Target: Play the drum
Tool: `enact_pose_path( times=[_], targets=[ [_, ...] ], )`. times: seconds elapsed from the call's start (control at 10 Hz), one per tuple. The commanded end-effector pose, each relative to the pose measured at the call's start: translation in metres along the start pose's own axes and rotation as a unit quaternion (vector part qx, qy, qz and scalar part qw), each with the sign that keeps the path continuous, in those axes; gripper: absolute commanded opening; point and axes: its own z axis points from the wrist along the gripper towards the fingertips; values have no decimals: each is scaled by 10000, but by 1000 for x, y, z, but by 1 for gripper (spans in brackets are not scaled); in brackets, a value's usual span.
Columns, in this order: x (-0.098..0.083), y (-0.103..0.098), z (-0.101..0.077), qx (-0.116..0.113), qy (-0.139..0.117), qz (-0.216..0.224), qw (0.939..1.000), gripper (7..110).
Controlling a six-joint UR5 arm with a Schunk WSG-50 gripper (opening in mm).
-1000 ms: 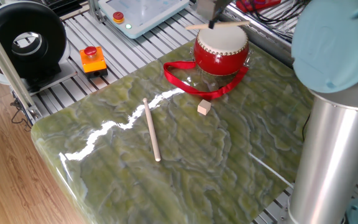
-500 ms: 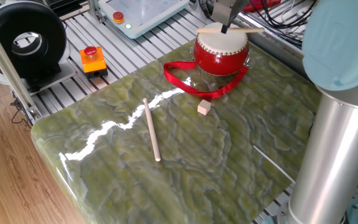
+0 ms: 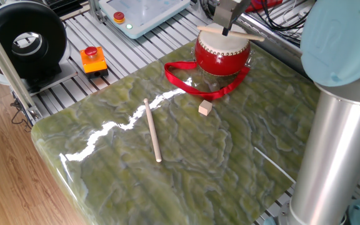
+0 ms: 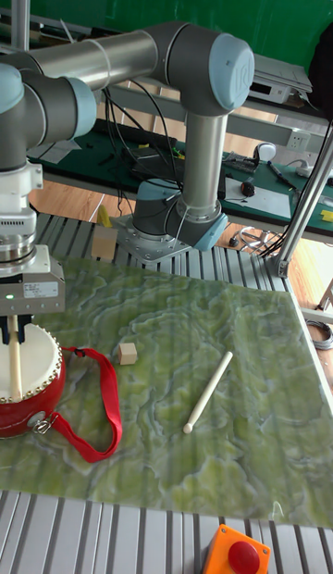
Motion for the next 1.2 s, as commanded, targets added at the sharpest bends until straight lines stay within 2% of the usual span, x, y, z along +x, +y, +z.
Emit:
enact_pose_path(
  times=[0.0,0.2,0.4,0.5,0.8,1.1],
  targets=[
    [-8,5,-1,-95,-50,58,9999,7],
    [-12,9,-7,-89,15,103,9999,7],
    [-6,-10,2,244,248,149,9993,7],
    [-4,-15,11,261,245,141,9993,7],
    [-3,-8,10,115,254,124,9995,7],
    [-2,-6,10,78,307,157,9994,7]
  ],
)
